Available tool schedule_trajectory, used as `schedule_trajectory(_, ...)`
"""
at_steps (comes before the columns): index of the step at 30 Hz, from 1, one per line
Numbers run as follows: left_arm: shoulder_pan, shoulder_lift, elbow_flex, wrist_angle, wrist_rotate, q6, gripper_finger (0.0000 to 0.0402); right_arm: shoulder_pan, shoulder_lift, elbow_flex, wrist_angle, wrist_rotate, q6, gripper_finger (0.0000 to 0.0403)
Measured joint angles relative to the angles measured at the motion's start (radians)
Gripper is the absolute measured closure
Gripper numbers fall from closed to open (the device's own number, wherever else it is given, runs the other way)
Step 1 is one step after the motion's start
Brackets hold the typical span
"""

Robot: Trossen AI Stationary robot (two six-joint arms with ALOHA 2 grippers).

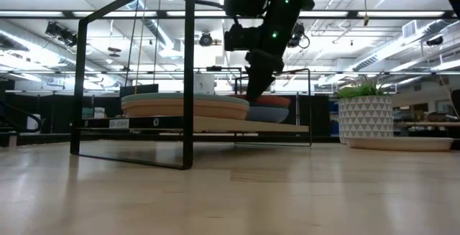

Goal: Place and stack plates onto a shelf
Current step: Stack the orange plate on top of the pink plate on the shelf

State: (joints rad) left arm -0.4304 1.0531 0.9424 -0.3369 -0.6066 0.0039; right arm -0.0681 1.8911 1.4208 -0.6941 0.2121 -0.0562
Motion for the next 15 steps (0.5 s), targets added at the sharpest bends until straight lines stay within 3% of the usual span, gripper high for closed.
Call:
schedule_trajectory(5, 0.000, 0.000, 0.000, 0.003, 0.000, 0.004, 0.0372, 0.040, -0.025, -0.003, -0.074, -0.018, 0.083, 0.0373)
schedule_trajectory(15, 0.000, 0.000, 0.000, 0.011, 0.000, 0.001, 0.0372, 0.082, -0.045, -0.006, -0.080, -0.011, 0.076, 0.0371)
